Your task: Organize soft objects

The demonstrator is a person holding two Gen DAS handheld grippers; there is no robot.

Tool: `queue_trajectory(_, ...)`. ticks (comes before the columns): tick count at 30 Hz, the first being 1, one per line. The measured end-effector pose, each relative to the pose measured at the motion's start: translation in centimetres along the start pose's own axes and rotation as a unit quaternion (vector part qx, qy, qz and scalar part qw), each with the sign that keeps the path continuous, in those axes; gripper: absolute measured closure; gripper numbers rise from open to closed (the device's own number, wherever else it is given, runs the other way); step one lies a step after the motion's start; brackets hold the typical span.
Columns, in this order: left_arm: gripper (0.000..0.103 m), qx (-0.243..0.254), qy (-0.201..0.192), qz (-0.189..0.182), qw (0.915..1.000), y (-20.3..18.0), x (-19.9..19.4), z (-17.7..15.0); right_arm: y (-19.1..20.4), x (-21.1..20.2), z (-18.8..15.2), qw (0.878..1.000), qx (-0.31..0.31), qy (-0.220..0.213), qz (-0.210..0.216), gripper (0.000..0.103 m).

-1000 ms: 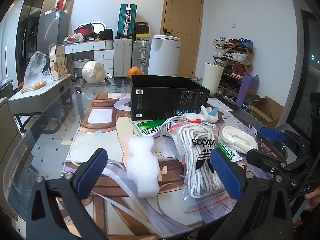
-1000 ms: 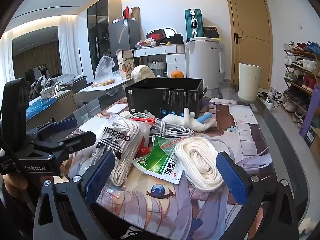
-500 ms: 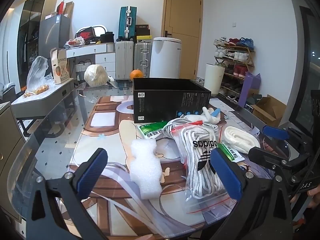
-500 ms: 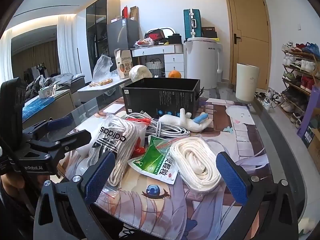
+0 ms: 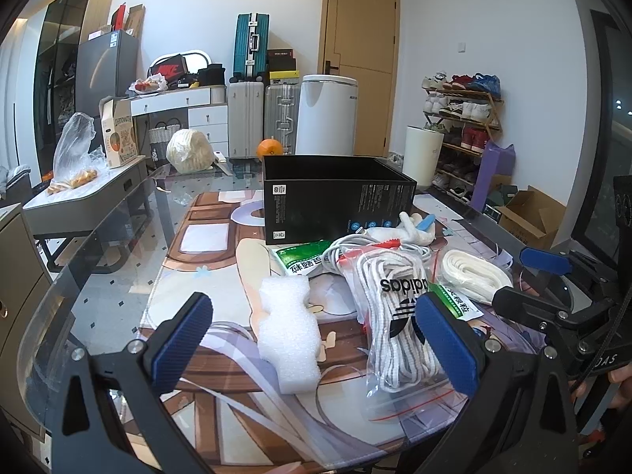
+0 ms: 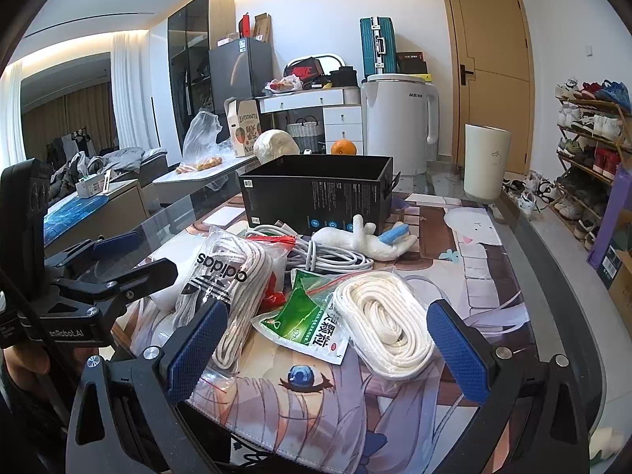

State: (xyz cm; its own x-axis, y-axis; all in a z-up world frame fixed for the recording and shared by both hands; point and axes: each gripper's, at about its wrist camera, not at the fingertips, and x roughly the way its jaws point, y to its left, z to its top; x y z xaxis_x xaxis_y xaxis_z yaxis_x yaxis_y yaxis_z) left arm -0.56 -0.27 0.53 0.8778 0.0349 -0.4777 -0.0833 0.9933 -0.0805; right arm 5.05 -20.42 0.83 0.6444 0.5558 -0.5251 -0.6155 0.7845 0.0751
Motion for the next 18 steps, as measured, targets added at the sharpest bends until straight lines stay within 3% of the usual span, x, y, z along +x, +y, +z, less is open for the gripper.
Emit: queue_trajectory(18, 0.000, 0.000, 0.006, 0.006, 1.0000, 0.20, 0.71, 0.02, -0.08, 0.06, 0.04, 1.000, -0.001, 0.006, 0.002, 0.001)
